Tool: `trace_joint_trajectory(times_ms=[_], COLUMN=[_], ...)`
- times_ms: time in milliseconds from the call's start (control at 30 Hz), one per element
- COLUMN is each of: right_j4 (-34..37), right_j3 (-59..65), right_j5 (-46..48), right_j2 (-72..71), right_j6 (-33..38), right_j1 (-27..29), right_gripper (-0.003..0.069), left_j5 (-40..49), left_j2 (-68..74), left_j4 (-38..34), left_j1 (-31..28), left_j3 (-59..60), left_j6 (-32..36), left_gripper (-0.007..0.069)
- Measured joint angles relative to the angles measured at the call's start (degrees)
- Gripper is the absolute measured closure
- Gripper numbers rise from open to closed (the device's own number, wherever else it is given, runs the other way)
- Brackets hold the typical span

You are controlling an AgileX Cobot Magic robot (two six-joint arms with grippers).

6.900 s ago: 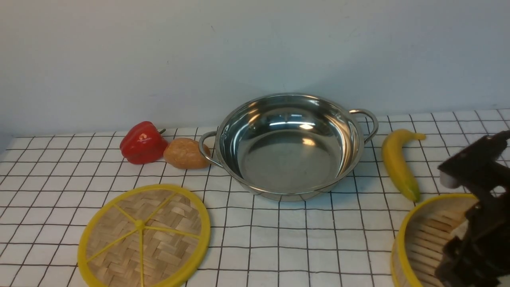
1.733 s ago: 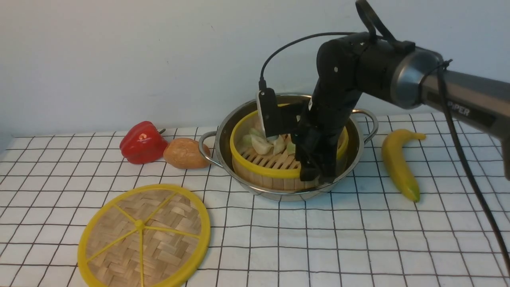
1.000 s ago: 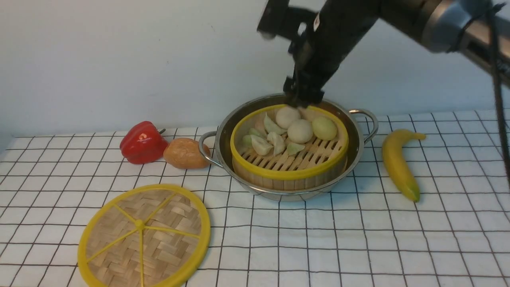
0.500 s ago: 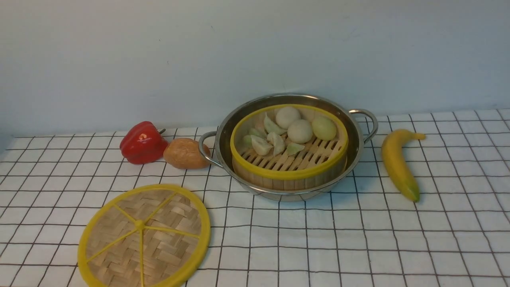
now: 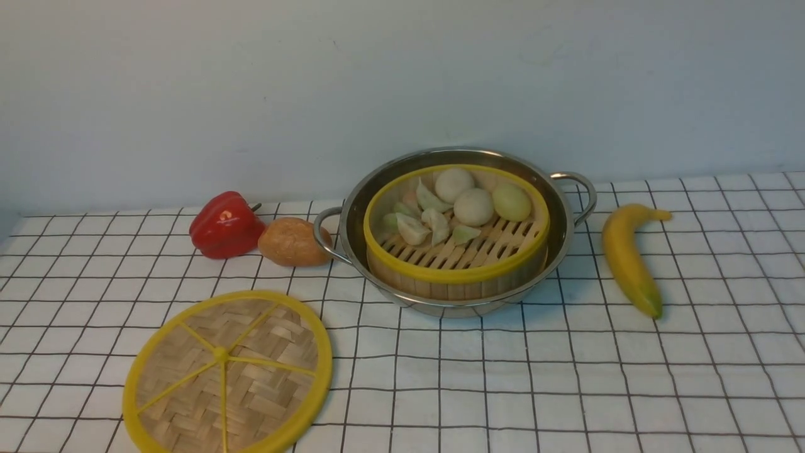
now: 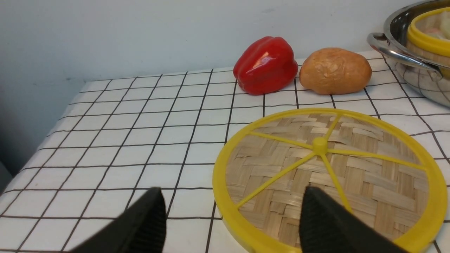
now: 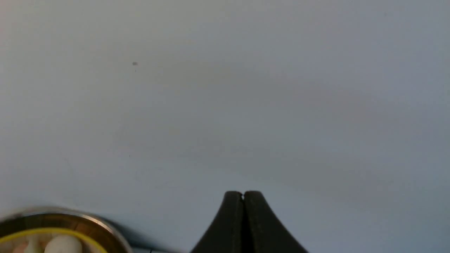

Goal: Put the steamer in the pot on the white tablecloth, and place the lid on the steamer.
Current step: 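Grasp the bamboo steamer lid lying on the table by its centre knob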

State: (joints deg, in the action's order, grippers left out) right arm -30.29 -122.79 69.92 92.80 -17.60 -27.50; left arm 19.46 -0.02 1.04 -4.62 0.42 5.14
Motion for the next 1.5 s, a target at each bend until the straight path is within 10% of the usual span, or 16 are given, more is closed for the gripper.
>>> trace_joint_trajectory(times_ms=[200,400,733,1500], right_j4=[4.5,6.7,5.5,7.8], right_j3=[26.3,70.6,109.6,123.3], right_j5=[-4.6,-29.7,-58.2,-49.5], right_j2=[-17.9,-45.6,-78.6,-92.5], right_j6=[-7.5,-13.0,-16.8,-14.3], right_j1=[5.4,18.5,28.7,28.8], right_gripper=[0.0661,0.0652,0.0633,0.0555], left_j5=[0.0,0.0,0.0,0.0], left_j2=[0.0,0.0,0.0,0.0], left_j4=[0.0,0.0,0.0,0.0], left_j1=[0.0,0.0,0.0,0.0], left_j3=[0.0,0.0,0.0,0.0], left_j6=[0.0,0.0,0.0,0.0], left_gripper=[0.0151,0.0151,0.0151,0.0151])
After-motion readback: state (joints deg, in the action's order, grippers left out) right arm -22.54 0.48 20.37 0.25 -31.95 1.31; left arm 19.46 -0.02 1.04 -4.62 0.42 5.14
